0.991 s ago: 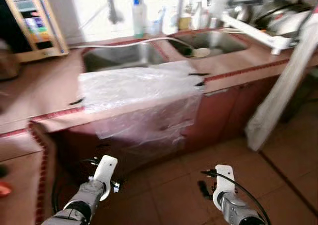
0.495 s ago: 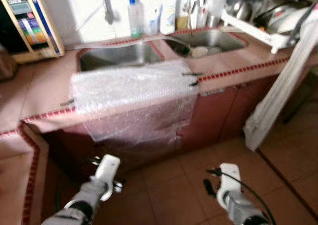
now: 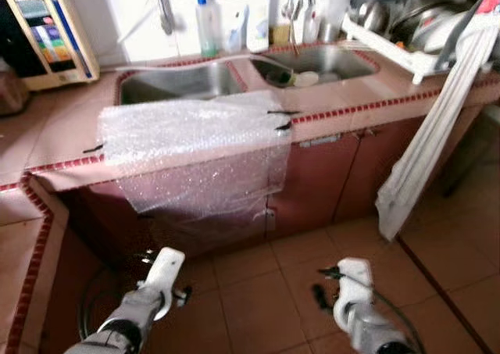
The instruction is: Kitchen organization
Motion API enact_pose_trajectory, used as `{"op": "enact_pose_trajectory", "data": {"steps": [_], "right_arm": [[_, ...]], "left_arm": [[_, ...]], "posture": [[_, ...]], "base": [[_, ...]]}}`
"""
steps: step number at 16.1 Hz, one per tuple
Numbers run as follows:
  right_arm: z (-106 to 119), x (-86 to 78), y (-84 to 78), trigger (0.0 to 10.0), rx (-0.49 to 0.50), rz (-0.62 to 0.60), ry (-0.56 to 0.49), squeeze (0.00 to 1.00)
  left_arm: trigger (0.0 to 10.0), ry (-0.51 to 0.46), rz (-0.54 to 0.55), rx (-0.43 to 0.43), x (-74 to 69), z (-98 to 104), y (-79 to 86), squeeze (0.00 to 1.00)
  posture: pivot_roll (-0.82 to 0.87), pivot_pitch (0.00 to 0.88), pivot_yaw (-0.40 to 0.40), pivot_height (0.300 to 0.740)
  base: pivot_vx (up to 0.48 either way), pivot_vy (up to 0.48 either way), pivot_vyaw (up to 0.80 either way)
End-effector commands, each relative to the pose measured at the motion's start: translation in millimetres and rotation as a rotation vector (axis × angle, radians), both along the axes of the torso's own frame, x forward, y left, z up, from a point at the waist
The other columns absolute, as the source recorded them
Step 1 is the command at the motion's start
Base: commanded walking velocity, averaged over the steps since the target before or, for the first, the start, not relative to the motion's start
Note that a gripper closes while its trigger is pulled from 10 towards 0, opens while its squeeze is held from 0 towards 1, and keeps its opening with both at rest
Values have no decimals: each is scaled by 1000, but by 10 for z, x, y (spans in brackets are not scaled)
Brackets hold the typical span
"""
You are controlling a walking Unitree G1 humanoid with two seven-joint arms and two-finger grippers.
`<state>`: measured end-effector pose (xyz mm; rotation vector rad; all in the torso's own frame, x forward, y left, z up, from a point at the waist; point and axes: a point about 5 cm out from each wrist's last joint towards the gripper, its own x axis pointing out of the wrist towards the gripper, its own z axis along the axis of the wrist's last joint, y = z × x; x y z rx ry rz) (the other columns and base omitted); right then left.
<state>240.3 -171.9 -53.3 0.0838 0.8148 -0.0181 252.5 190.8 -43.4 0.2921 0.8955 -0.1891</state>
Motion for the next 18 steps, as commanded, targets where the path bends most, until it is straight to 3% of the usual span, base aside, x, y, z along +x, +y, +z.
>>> {"op": "enact_pose_trajectory", "data": {"steps": [1, 13, 18], "right_arm": [[13, 10, -64, 10000, -14, -4, -4, 0], [13, 8, -77, 10000, -17, -5, -4, 0], [18, 16, -75, 10000, -32, 11, -5, 0]], "left_arm": [[10000, -9, -12, -4, 23, 13, -35, 0], [10000, -9, -7, -8, 17, 8, -39, 0], [10000, -16, 9, -20, 25, 15, -32, 0]], "posture": [[-146, 0, 63, 740], [-147, 0, 63, 740], [-151, 0, 65, 740]], "base": [[0, -360, 0], [0, -358, 0], [0, 0, 0]]}}
